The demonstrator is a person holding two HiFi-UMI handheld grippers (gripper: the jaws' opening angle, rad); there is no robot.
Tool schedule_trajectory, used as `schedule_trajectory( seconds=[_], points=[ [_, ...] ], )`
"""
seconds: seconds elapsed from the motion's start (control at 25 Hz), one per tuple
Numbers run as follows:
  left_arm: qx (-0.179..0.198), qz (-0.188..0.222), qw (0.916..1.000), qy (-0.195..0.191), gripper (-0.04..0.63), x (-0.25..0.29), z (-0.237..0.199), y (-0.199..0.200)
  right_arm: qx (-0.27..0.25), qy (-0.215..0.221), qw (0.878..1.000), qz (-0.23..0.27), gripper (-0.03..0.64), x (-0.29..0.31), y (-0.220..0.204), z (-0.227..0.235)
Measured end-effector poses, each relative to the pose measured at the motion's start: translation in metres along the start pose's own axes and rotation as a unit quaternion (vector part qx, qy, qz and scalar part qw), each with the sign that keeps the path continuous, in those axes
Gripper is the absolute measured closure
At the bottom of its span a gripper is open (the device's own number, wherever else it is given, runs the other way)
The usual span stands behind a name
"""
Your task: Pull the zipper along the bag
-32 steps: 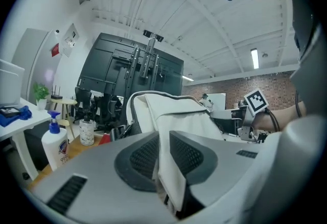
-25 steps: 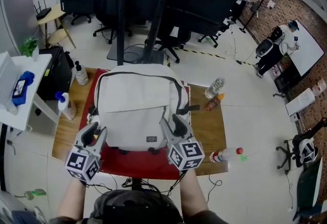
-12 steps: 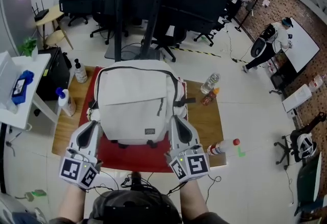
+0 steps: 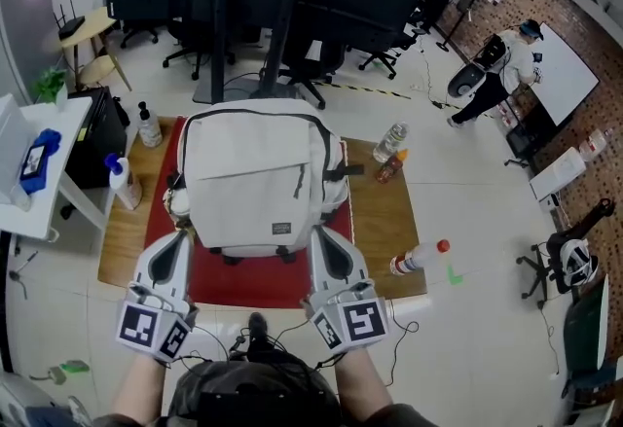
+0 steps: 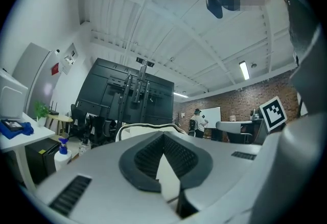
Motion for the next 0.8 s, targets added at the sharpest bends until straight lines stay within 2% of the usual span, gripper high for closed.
schedule_trajectory(
  seconds=[0.52, 0.8],
  points=[
    [0.015, -0.016, 0.9997, -0.012, 0.575, -0.024, 0.015, -0.007, -0.027, -0.006, 0.999, -0.034, 0.607, -0.029, -0.014, -0.020],
    [0.004, -0.019, 0.9996, -0.021, 0.575, -0.026, 0.009, -0.011, -0.039, -0.004, 0.999, -0.038, 0.607, -0.024, -0.017, -0.035]
  ],
)
Point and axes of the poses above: the fingertips, and each gripper's own axes: x forward along the fingers, z to its right, y out of its top, the point moved 3 cm from there along -x, backward along the fingers, and after that the axes turned 3 degrees about -z, right-handed, at the moved point
